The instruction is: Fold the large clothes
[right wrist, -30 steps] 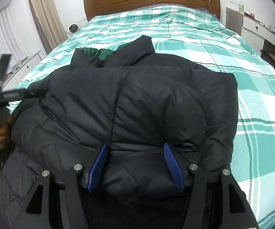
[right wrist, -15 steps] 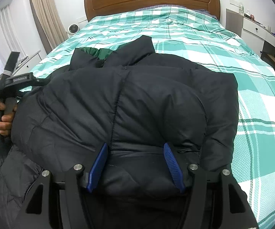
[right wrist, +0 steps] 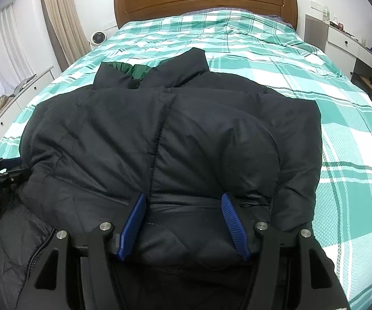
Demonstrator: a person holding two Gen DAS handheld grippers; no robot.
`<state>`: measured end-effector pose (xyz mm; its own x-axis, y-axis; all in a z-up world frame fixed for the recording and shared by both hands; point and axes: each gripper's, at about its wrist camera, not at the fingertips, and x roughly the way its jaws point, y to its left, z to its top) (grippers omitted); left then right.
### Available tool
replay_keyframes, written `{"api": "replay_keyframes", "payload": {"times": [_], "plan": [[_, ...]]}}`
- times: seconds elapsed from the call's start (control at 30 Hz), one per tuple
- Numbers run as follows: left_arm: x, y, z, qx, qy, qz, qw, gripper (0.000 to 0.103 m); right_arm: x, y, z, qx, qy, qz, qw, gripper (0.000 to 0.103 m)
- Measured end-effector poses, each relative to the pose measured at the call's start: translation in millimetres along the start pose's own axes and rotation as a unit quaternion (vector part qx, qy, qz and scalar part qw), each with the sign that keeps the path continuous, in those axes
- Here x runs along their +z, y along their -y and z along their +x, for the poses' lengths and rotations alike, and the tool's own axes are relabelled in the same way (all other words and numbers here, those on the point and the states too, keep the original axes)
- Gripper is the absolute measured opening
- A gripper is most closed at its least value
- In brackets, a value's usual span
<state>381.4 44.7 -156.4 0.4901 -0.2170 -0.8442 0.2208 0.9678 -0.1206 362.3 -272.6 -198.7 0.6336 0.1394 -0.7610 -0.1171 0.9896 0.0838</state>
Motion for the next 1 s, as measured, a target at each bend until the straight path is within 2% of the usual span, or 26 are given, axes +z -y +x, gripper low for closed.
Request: {"api": "replay_keyframes", "payload": {"times": [0.2, 0.27, 0.33, 0.5, 0.6, 0.73, 0.77, 0.87, 1.0], "plan": [[-18.4, 6.2, -49.8, -0.006, 0.035, -0.006, 0.9993, 0.101, 1.4, -0.4, -4.8, 0.001, 0.005, 0.002, 1.000, 0.063], [-35.2, 9.1, -78.1, -0.011, 0.055, -0.006, 0.9984, 0.101, 2.4, -1.9, -12.6, 0.005, 0.003, 0.000, 1.000, 0.070], [-52.0, 10.7, -99.1, -0.012, 0.067, -0.004, 0.9977, 0.101, 3.2, -3.8, -29.0, 0.014, 0.010, 0.005, 1.000, 0.087], [-107.1, 12.9, -148.3, 0.007, 0.090, -0.003, 0.9959, 0.101, -3.3, -13.7, -100.8, 0.015, 0.078, -0.006, 0.997, 0.087], [-136.3, 11.3, -167.2, 0.030, 0.093, -0.003, 0.9952, 0.101, -20.1, -16.6, -147.6, 0.004, 0.114, -0.023, 0.993, 0.087], [-174.3, 1.6, -188.5, 0.056, 0.092, -0.010, 0.9942, 0.101, -56.7, -5.7, -201.0, -0.025, 0.155, -0.008, 0.988, 0.087], [-183.6, -1.6, -193.3, 0.062, 0.088, -0.014, 0.9941, 0.101, -67.5, 0.0, -209.1, -0.036, 0.155, 0.001, 0.987, 0.087], [-203.1, -8.1, -201.4, 0.071, 0.079, -0.023, 0.9941, 0.101, -96.1, 16.9, -215.9, -0.047, 0.116, 0.017, 0.992, 0.087], [-223.6, -22.2, -207.9, 0.064, 0.069, -0.062, 0.9936, 0.101, -129.9, 33.6, -227.8, -0.064, 0.106, 0.046, 0.991, 0.087]]}}
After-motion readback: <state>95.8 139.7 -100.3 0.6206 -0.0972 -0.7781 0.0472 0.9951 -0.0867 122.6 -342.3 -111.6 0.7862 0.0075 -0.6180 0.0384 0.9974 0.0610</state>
